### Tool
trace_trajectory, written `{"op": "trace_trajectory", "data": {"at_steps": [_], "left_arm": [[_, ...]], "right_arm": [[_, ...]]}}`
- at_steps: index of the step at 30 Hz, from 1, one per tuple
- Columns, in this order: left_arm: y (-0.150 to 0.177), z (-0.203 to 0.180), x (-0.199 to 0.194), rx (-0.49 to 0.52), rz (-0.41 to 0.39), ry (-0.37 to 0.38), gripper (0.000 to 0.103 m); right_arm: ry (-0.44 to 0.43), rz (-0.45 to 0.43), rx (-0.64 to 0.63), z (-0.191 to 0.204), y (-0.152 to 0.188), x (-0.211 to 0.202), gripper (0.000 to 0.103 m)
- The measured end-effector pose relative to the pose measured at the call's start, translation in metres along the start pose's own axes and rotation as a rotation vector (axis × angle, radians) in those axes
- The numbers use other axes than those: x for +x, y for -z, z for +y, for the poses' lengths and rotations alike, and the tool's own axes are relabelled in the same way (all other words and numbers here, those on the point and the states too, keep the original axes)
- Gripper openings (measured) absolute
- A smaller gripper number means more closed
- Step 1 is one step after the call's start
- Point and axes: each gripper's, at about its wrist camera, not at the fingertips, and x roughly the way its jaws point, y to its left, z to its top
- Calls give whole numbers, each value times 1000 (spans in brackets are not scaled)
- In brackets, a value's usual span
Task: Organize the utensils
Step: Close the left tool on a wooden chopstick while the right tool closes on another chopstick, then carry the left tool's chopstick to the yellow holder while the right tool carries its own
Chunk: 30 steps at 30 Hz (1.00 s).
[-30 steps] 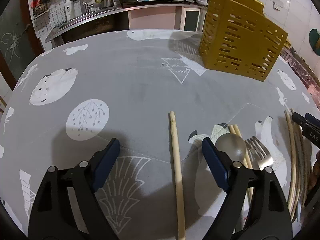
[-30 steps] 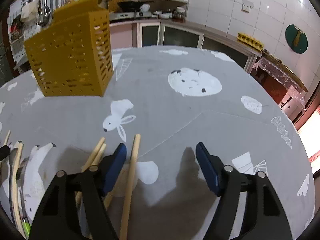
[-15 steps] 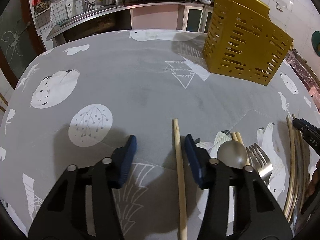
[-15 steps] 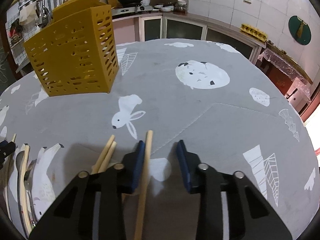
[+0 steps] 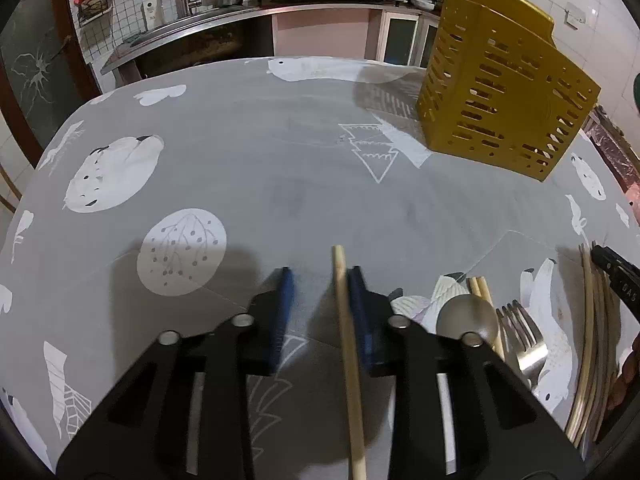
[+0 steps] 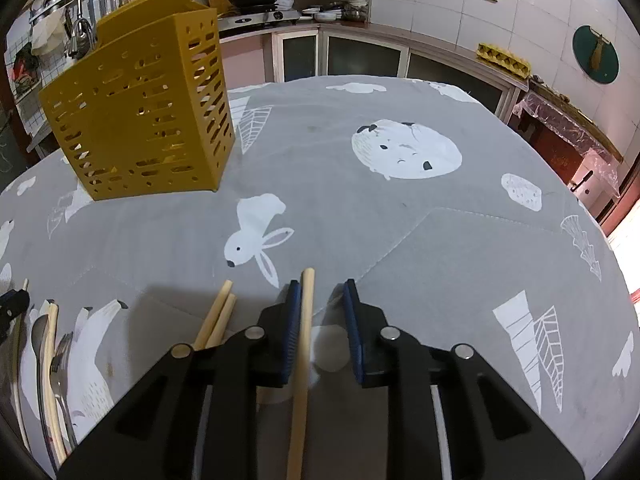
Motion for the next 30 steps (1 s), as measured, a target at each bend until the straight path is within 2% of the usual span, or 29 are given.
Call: {"op": "trace_trajectory", "data": {"at_steps": [5,10,15,20,30], "left_arm": [[-3,-1,2,5,1,11,7],[-2,-3,2,9,-3,14,5],[-4,1,-5,-16,-4,52,4],[-4,0,-27,-5,-69,64,4],[0,-2,-82,-4,-214,101,4]], "right_arm": [[-12,9,4,-1,-2,0,8],[-24,14,6,-4,-4,-2,7],[-53,-12,41,-13,-7,-12,6],[-88,-59,56,-16,-9,-30,6],[-161,-229,39,-10,-12,-85,6]]}}
